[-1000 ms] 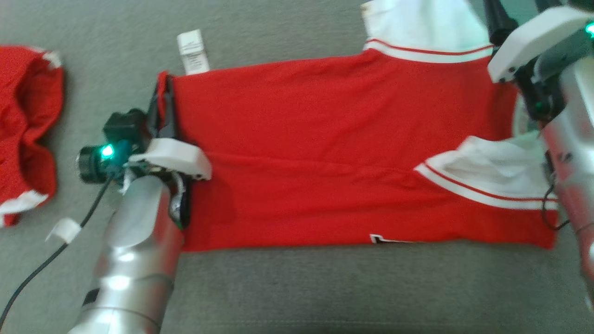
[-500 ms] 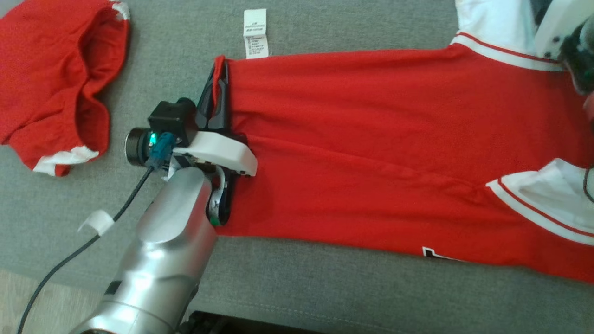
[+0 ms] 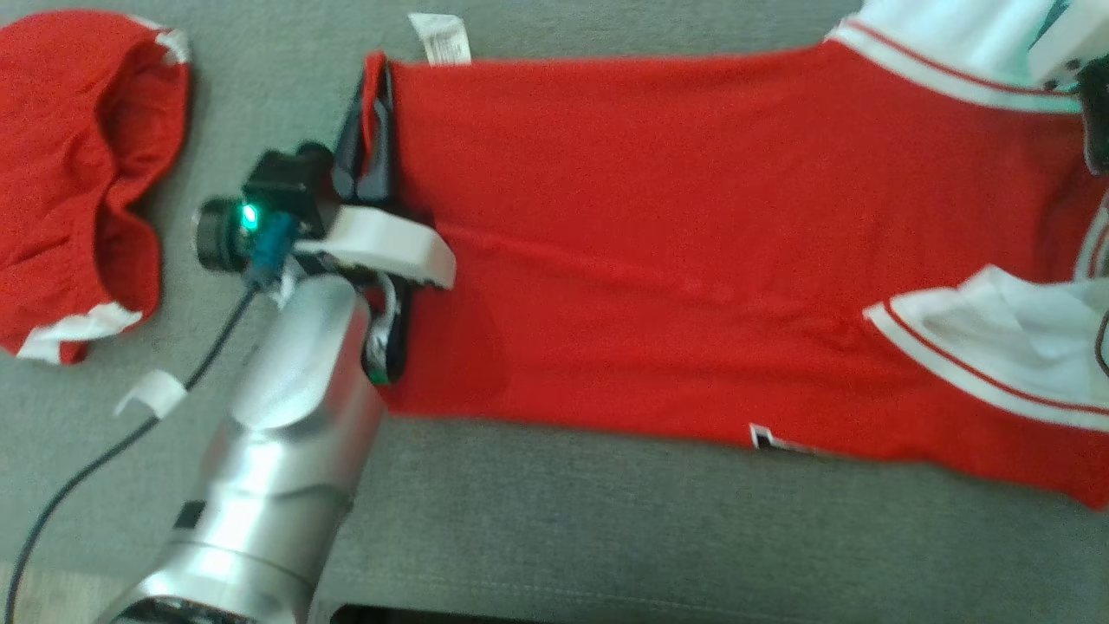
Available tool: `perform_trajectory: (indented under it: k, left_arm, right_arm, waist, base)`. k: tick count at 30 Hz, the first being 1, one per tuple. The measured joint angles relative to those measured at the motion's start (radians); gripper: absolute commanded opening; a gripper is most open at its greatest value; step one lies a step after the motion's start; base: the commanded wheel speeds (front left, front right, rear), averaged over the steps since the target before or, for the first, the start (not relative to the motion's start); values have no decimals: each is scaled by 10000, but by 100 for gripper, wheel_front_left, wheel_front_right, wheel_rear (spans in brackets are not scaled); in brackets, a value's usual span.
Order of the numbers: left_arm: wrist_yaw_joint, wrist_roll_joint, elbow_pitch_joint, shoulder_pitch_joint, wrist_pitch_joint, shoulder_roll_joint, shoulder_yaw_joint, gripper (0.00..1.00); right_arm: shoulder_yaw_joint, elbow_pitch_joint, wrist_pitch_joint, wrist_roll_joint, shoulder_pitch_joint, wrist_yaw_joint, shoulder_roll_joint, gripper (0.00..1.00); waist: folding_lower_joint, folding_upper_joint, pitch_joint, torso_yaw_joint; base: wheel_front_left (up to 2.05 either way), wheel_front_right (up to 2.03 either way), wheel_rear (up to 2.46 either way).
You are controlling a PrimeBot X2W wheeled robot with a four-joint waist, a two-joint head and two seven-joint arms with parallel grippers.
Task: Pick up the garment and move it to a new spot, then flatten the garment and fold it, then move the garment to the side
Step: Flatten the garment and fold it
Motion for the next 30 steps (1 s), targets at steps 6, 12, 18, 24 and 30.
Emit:
perform_trajectory:
  k: [6,12,18,24,30]
  left_arm:
    - [-353,970,-550,-218,-2,102,685,0]
    - [-602,1530,-537,652,-2,428,1415,0]
    - [-694,2002,-656,2034,0,600,1893,0]
    - [-704,2324,-1181,3193,0,625,2368,0]
    - [-761,2406,-1267,4226,8,472,2792,91]
  right_arm:
    - [-518,-113,-1043,219,-92,0,176,0]
    - [-510,-2142,-1143,1337,1229,0,589,0]
    - [-874,-4161,-1149,2203,4248,0,548,0]
    - [-1129,-5595,-1149,2690,6786,0,756,0]
    - [-986,-5691,-1149,3047,7960,0,1116,100]
  waist:
    - [0,0,-437,-517]
    - [-1,0,-1119,-1243]
    - [-3,0,-1717,-1799]
    - [-4,1,-2245,-2139]
    - [-2,1,-2682,-2197]
  base:
    - [0,0,0]
    - [0,0,0]
    - [0,0,0]
    - [0,0,0]
    - [0,0,0]
